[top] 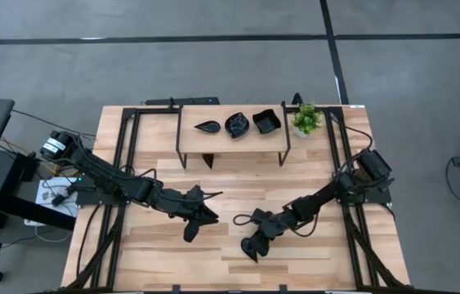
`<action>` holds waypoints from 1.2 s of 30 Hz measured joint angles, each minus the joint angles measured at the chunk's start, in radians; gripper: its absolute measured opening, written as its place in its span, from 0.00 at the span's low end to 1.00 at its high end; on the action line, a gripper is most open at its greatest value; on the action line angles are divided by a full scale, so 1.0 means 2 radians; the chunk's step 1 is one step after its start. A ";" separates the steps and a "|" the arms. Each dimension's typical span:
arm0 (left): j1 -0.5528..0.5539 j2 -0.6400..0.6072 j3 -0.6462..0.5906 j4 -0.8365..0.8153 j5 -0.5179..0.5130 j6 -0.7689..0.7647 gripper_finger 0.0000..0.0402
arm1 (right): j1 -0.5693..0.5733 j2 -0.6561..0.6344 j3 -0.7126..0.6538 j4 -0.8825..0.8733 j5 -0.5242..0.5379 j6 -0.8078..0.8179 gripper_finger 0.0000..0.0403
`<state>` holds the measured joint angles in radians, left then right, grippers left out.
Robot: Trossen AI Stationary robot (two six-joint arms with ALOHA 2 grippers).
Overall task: Pick & Place Mini shaped plates
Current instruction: Stack the black drop shaped plate on the black drop shaped plate on the shelf
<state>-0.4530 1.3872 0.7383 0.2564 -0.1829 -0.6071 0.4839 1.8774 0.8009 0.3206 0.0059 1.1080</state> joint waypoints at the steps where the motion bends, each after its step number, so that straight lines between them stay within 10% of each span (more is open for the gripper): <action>1: 0.000 0.000 0.000 0.000 0.000 0.000 0.19 | 0.000 0.000 0.002 -0.002 -0.001 0.000 0.31; 36: 0.000 0.000 0.000 0.000 0.000 0.000 0.19 | -0.005 0.001 0.003 -0.009 -0.003 0.021 0.11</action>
<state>-0.4526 1.3872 0.7383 0.2562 -0.1829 -0.6067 0.4747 1.8786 0.8074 0.3019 0.0004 1.1507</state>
